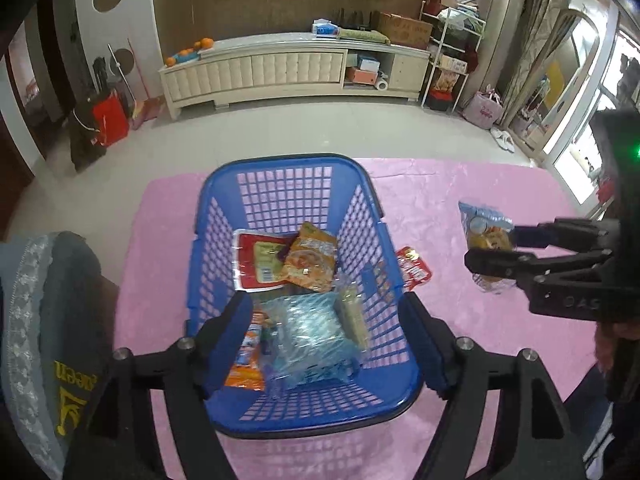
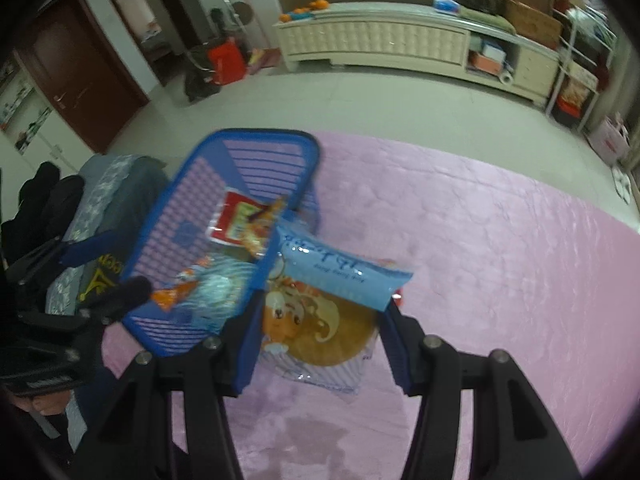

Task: Organize snacks
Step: 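Carry the bread pack over the blue basket with the right tool, then open the right tool to drop the bread pack into the basket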

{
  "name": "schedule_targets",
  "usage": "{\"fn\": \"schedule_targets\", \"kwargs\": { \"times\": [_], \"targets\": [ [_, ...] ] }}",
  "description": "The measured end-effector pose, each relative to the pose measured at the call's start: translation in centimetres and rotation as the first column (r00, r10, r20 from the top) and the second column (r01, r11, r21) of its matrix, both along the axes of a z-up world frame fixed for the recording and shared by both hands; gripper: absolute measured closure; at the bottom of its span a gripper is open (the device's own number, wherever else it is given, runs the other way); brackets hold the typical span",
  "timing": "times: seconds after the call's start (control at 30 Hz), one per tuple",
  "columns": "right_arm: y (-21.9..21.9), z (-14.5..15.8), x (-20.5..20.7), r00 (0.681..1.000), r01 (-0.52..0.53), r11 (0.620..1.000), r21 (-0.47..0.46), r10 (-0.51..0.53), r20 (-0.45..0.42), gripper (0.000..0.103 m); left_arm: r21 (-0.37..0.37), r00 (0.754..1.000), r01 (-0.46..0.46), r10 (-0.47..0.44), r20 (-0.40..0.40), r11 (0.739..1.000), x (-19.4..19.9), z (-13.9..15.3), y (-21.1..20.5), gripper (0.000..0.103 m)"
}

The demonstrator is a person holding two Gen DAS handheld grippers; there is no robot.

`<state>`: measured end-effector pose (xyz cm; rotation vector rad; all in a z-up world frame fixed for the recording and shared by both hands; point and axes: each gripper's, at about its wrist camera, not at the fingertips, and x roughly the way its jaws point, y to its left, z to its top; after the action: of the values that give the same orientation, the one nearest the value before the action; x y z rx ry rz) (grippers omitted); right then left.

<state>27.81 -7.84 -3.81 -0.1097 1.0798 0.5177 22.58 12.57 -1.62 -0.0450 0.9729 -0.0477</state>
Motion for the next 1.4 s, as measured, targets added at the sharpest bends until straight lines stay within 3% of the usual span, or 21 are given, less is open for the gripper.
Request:
{"fn": "schedule_targets", "kwargs": {
  "times": [0.3,0.63,0.87,1.07,1.2,1.4],
  "targets": [
    [6.3,0.6,-0.2,0.994,-0.109,0.994,0.008,0.109,-0.015,0.044,0.011,0.998,-0.057,0.057,0.010,0.998,-1.5,-0.1,3.7,0.027],
    [14.1,-3.7,-1.1,0.970,-0.222,0.975,-0.025,0.218,-0.110,0.044,0.011,0.990,-0.132,0.133,-0.042,0.991,-3.1,-2.5,9.5,0.027],
    [17.3,-5.9,-1.6,0.955,-0.259,0.964,-0.064,0.246,-0.164,0.044,-0.001,0.984,-0.164,0.164,-0.065,0.986,-4.1,-4.0,11.4,0.027],
    [18.5,-6.3,-1.9,0.954,-0.278,0.954,-0.113,0.260,-0.147,0.043,-0.005,0.982,-0.180,0.180,-0.061,0.984,-4.5,-3.8,11.6,0.027],
    [17.8,-6.2,-1.7,0.949,-0.275,0.960,-0.054,0.262,-0.174,0.020,-0.005,0.982,-0.180,0.180,-0.054,0.984,-4.8,-3.4,11.3,0.027],
    [15.1,-4.0,-1.7,0.962,-0.241,0.970,-0.037,0.234,-0.141,0.018,-0.020,0.985,-0.171,0.170,-0.039,0.985,-4.7,-2.4,10.2,0.027]
  ]
}}
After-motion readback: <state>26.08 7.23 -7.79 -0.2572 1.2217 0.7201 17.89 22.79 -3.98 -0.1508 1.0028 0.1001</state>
